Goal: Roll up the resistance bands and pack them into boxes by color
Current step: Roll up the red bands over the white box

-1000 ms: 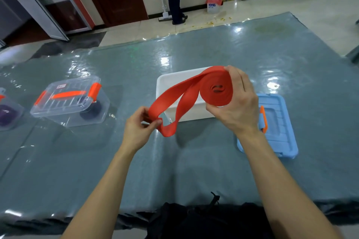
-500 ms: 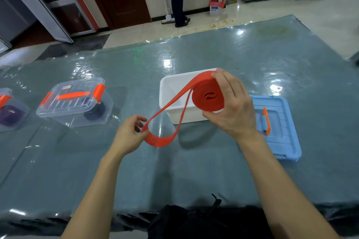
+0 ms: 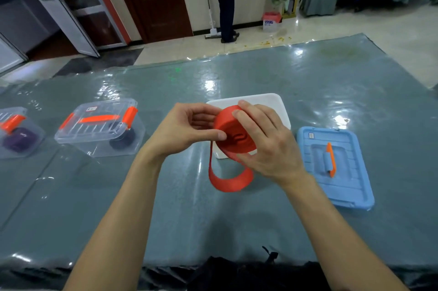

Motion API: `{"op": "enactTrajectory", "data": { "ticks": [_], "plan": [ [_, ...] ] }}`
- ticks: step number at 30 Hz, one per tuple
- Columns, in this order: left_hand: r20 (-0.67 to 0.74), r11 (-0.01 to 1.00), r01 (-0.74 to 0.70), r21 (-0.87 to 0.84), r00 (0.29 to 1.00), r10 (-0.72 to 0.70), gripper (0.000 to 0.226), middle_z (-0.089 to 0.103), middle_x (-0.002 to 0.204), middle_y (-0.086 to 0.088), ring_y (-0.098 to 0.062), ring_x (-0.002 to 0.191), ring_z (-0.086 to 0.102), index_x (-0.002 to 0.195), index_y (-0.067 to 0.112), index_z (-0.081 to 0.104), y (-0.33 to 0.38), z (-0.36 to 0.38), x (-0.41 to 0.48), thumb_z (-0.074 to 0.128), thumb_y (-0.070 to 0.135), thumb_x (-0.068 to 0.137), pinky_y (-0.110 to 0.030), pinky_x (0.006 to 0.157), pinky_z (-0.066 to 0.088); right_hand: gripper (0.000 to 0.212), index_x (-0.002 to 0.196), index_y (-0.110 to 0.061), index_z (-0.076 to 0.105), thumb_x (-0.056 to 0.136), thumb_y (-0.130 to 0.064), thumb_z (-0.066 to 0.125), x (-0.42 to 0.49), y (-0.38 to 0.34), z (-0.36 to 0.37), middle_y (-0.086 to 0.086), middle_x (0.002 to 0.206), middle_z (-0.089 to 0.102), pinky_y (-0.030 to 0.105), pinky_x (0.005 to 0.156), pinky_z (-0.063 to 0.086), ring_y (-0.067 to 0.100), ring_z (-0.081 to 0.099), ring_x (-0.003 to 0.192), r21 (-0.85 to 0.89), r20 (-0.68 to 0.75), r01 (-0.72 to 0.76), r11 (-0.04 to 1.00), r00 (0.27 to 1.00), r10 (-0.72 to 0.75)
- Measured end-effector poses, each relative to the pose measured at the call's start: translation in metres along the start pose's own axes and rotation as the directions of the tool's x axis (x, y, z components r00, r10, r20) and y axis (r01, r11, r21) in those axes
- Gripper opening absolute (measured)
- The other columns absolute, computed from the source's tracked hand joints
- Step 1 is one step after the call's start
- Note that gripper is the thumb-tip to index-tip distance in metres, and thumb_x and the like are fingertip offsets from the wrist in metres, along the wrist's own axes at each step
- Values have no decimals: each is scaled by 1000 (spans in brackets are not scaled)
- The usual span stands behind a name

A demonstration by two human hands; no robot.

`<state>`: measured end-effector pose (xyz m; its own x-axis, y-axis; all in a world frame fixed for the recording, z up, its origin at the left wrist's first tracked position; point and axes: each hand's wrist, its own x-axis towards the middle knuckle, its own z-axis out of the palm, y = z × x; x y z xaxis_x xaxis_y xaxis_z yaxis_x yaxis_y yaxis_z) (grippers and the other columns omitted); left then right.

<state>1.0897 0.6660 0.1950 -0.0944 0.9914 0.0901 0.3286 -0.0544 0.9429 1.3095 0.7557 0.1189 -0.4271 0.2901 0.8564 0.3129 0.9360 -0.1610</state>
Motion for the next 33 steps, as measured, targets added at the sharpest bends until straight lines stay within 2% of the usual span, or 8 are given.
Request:
{"op": "enactTrajectory", "data": {
  "ticks": [4,7,11,14,18,25,29,33],
  "plan": [
    [9,1000,23,-7,1000,-23,48,85,103,-10,-23,98,82,107,24,84,-3,4,5,103,30,63,-29,91,64,69,147,-7,61,84,-20,87,-4,3,-6,12,154,59,47,103,56,39,62,127,-19,58,-18,1000,998,19],
    [17,996,39,78,999,-40,45,85,99,-8,-23,94,83,107,21,84,-7,4,8,103,28,66,-27,88,64,80,155,-12,51,84,-25,85,-6,0,-9,6,161,50,44,107,55,32,53,141,59,184,-96,994,979,84],
    [-22,968,79,239,997,-76,39,85,90,-3,-14,85,81,101,22,85,-18,-3,6,105,15,68,-33,88,66,125,165,-41,24,63,-64,94,-10,1,-12,-16,165,36,32,117,44,7,38,151,197,563,-536,821,747,352],
    [27,929,68,363,996,-83,41,84,88,4,-11,84,82,102,22,85,-21,-7,0,105,15,67,-31,87,67,101,147,-42,58,57,-76,92,-9,14,-16,-26,135,62,21,95,50,3,61,110,241,538,-639,730,714,448],
    [69,912,31,409,996,-64,42,84,88,8,-10,86,82,102,23,85,-18,-7,-4,106,17,67,-25,87,65,59,117,-43,75,66,-56,99,-7,13,-13,-25,88,75,11,58,44,5,65,58,319,667,-765,559,600,441],
    [126,901,1,435,990,-61,40,85,91,3,-16,89,82,104,18,84,-6,-6,-5,105,19,69,-35,92,66,40,100,-33,79,68,-39,102,-11,8,-16,-10,82,76,25,60,52,14,70,62,430,649,-779,457,619,443],
    [169,866,-48,498,985,-42,41,84,89,9,-9,87,82,104,20,84,2,-6,-3,105,23,69,-34,92,66,57,116,-39,74,66,-50,101,-7,5,-21,-18,106,76,22,62,55,12,72,65,347,689,-764,544,602,405],
    [200,849,-120,514,980,17,49,83,93,18,-2,91,80,108,27,84,6,-8,-2,103,39,64,-26,92,63,43,109,-31,76,74,-44,98,-7,4,-21,-23,65,65,13,56,39,6,54,50,337,654,-714,614,647,393]
  ]
}}
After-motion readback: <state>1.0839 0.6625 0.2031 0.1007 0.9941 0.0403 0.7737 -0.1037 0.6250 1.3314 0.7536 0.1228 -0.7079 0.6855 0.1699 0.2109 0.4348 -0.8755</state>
